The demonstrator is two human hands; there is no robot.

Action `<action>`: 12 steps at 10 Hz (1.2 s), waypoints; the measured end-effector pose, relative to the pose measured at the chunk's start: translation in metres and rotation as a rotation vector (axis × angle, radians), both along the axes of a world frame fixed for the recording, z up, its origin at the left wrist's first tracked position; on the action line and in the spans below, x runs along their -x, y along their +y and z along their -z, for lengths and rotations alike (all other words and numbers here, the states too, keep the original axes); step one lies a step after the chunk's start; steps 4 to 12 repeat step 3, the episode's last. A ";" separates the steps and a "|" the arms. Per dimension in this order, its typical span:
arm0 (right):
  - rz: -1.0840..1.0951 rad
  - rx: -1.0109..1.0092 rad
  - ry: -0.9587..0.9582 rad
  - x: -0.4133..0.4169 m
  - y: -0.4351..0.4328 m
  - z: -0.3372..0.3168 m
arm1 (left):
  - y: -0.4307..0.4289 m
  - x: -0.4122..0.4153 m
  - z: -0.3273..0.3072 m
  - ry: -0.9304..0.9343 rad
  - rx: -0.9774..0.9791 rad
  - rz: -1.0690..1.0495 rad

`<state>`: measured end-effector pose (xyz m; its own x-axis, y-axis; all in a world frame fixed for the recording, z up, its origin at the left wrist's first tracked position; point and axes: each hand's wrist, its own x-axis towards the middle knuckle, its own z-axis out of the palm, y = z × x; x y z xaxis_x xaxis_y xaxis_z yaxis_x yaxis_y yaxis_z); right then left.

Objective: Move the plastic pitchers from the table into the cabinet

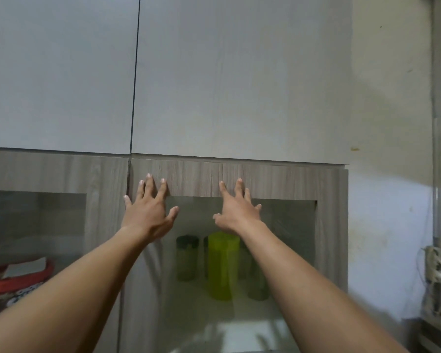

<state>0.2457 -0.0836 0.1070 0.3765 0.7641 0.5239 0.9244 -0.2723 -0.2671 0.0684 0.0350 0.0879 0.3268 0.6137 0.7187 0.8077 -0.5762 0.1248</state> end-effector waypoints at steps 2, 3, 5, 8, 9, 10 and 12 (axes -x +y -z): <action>-0.013 0.014 0.034 0.002 -0.004 -0.004 | -0.006 0.004 -0.006 0.039 0.032 -0.008; -0.001 0.021 0.068 0.004 -0.011 -0.008 | -0.012 0.005 -0.012 0.084 0.051 -0.004; -0.001 0.021 0.068 0.004 -0.011 -0.008 | -0.012 0.005 -0.012 0.084 0.051 -0.004; -0.001 0.021 0.068 0.004 -0.011 -0.008 | -0.012 0.005 -0.012 0.084 0.051 -0.004; -0.001 0.021 0.068 0.004 -0.011 -0.008 | -0.012 0.005 -0.012 0.084 0.051 -0.004; -0.001 0.021 0.068 0.004 -0.011 -0.008 | -0.012 0.005 -0.012 0.084 0.051 -0.004; -0.001 0.021 0.068 0.004 -0.011 -0.008 | -0.012 0.005 -0.012 0.084 0.051 -0.004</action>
